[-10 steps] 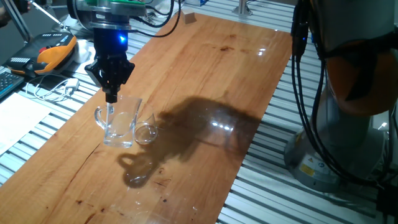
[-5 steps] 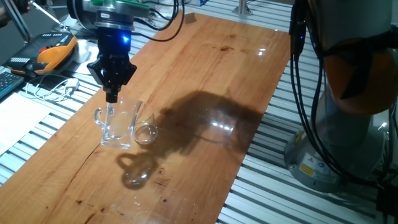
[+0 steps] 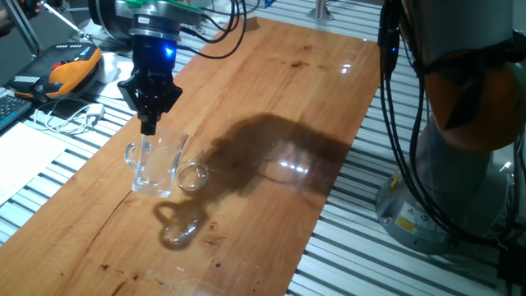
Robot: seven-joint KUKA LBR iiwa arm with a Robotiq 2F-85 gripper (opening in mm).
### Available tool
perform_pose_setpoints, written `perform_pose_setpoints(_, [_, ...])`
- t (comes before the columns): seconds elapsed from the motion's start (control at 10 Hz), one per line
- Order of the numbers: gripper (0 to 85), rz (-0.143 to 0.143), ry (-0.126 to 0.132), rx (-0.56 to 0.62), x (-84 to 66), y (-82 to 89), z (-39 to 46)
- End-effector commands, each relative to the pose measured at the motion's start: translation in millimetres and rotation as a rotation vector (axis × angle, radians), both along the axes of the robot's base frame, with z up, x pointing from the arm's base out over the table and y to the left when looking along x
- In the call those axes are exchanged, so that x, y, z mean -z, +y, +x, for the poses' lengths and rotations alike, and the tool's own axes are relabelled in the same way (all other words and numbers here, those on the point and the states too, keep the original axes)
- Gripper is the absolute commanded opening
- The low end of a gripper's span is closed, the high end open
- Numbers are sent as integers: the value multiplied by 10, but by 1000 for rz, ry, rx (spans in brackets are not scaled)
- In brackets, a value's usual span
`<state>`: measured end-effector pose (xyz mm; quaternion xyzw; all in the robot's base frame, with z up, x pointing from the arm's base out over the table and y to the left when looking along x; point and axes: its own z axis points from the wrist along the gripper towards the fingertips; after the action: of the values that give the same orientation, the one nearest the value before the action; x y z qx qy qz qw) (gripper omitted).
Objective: Pour the water from one cup into another empty cup
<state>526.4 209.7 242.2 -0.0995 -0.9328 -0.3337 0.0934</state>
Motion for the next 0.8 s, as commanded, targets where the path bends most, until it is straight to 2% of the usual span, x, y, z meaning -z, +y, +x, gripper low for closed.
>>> perform_pose_setpoints(0.0, [0, 4, 2, -2, 6, -18, 13])
perform_pose_setpoints(0.1, [0, 8, 8, 3, 7, -31, 19])
perform_pose_setpoints(0.4, [0, 52, 32, 27, 17, -44, 22])
perform_pose_setpoints(0.5, [0, 55, 37, 28, 16, -47, 25])
perform_pose_setpoints(0.7, [0, 80, 50, 37, 14, -63, 28])
